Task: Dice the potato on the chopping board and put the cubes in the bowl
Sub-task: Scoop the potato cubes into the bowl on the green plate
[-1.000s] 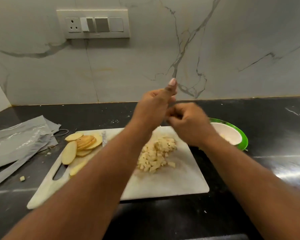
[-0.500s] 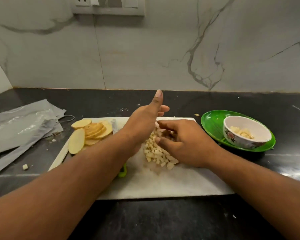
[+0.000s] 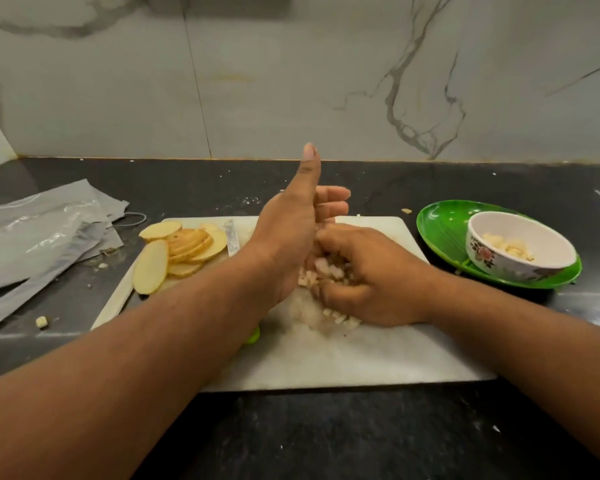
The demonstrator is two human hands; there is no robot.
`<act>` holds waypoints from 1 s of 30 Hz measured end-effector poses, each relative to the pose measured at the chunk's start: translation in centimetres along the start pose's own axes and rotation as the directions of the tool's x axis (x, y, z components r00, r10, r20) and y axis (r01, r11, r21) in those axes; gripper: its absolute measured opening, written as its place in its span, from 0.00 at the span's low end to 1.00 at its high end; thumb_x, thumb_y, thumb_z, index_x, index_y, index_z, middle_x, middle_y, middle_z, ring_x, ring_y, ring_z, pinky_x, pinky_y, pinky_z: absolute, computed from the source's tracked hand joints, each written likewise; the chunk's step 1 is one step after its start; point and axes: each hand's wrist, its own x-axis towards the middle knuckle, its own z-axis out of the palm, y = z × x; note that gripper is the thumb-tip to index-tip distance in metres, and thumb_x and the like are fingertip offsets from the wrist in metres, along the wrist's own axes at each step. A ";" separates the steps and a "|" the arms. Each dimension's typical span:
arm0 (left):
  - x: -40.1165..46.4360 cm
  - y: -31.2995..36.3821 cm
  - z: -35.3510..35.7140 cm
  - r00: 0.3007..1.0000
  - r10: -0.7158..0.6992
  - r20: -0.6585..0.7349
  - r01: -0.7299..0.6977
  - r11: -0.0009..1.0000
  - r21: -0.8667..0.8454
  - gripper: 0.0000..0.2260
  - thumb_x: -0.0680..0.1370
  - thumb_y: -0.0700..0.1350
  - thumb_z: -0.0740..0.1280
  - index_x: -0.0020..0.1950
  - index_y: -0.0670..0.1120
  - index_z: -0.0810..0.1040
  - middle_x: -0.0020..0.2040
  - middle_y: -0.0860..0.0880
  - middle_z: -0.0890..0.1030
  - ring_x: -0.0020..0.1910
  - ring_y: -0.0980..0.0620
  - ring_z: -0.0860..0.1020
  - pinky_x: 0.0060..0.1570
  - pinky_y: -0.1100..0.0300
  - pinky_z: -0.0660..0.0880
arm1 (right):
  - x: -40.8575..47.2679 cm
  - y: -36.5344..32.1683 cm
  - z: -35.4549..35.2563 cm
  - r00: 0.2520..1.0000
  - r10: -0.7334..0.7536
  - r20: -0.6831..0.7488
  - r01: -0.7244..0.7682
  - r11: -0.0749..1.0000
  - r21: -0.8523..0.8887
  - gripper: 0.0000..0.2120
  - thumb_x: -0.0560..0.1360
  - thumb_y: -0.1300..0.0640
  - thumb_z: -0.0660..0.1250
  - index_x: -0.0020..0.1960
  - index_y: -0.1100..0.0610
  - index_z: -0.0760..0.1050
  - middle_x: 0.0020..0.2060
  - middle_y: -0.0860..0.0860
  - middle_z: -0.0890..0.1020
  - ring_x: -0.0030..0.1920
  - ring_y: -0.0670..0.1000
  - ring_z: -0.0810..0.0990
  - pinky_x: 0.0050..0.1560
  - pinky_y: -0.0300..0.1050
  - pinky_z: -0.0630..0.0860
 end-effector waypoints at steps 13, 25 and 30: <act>-0.2 -0.4 0.0 0.995 0.095 -0.025 -0.092 0.990 0.108 0.34 0.78 0.75 0.53 0.49 0.52 0.88 0.59 0.55 0.84 0.62 0.58 0.77 0.65 0.49 0.64 | -4.0 -0.2 -2.8 0.898 0.283 0.336 -0.180 0.935 -0.307 0.58 0.62 0.20 0.64 0.80 0.38 0.38 0.79 0.37 0.47 0.78 0.42 0.49 0.74 0.38 0.50; 1.5 0.0 -1.8 0.997 -0.050 -0.062 0.041 0.989 -0.142 0.34 0.79 0.72 0.56 0.51 0.45 0.88 0.58 0.48 0.86 0.68 0.52 0.77 0.71 0.53 0.68 | 1.9 -1.4 0.9 0.971 0.191 0.140 -0.166 0.971 -0.173 0.45 0.60 0.20 0.65 0.68 0.45 0.65 0.59 0.43 0.71 0.58 0.46 0.72 0.61 0.48 0.72; 1.5 0.5 -2.4 0.990 0.003 -0.140 -0.015 0.996 -0.086 0.30 0.80 0.69 0.59 0.47 0.46 0.89 0.50 0.49 0.88 0.61 0.52 0.82 0.71 0.49 0.71 | 2.6 -1.2 1.5 0.983 0.183 0.011 -0.178 0.968 -0.177 0.25 0.70 0.37 0.66 0.62 0.46 0.69 0.54 0.43 0.70 0.56 0.46 0.68 0.60 0.51 0.72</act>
